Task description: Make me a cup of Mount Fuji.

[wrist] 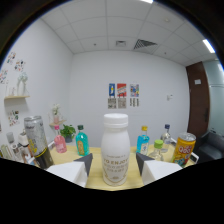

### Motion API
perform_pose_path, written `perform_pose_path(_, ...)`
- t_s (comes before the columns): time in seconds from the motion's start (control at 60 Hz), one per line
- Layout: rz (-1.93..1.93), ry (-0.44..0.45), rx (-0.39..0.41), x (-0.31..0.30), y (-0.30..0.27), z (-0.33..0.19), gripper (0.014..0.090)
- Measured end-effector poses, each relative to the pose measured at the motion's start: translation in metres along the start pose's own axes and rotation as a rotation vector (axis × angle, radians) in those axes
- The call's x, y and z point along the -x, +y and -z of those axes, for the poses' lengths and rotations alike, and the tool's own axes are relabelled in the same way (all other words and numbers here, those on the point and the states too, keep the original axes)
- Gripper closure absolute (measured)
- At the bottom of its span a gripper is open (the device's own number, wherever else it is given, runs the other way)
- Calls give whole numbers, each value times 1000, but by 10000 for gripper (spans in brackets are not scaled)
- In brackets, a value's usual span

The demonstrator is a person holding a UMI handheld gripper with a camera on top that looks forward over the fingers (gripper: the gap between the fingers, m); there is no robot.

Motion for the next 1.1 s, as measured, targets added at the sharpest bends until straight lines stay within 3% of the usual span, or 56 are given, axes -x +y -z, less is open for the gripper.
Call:
perform_pose_path(0.083, -16, -2, 9, 0, 4, -14, 362)
perform_pose_path(0.167, -31, 11, 3, -3, 4, -21, 534)
perform_pose_path(0.367, -28, -6, 10, -1, 2, -19, 559)
perform_pose_path(0.583, -43, -46, -101, 6, -48, 26, 565)
perform_pose_path(0.7, -73, -66, -130, -7, -48, 58, 565)
perform_pose_path(0.9, -102, -2, -46, -47, 49, 86, 566)
perform_pose_path(1.1, -122, 40, 107, -78, 182, 89, 566)
